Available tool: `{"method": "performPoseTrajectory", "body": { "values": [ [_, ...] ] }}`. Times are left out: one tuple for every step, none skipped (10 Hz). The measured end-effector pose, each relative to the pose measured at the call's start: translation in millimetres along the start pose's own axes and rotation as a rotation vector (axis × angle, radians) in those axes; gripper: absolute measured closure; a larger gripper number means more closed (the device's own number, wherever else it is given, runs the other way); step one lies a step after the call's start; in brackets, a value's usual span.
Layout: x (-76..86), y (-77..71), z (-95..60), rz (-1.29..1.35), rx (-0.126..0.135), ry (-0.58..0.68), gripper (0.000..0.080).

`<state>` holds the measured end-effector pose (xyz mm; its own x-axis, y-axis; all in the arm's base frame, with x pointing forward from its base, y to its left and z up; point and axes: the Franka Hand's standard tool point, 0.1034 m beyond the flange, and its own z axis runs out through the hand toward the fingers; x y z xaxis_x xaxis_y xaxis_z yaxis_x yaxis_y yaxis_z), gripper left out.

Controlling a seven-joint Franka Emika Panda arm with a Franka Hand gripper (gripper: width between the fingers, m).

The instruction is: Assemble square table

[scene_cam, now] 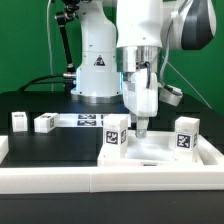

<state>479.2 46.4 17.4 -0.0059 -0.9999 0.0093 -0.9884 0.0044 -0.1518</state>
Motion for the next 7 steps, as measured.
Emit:
{"method": "performPoseTrajectory", "body": {
  "values": [
    [1.3, 3.8, 4.4, -0.002, -0.01, 0.005, 0.0151],
    [2.0, 5.7, 6.6, -0.002, -0.015, 0.008, 0.0151],
    [2.3, 7.0, 8.2, -0.003, -0.018, 0.009, 0.0151],
    [2.7, 8.2, 9.5, -0.003, -0.022, 0.01, 0.027],
    [2.9, 8.4, 9.8, -0.004, -0.022, 0.01, 0.027],
    [3.2, 8.6, 10.1, -0.005, -0.023, 0.011, 0.0455],
    [4.4, 8.5, 10.0, -0.008, -0.023, 0.012, 0.0593]
  ]
}}
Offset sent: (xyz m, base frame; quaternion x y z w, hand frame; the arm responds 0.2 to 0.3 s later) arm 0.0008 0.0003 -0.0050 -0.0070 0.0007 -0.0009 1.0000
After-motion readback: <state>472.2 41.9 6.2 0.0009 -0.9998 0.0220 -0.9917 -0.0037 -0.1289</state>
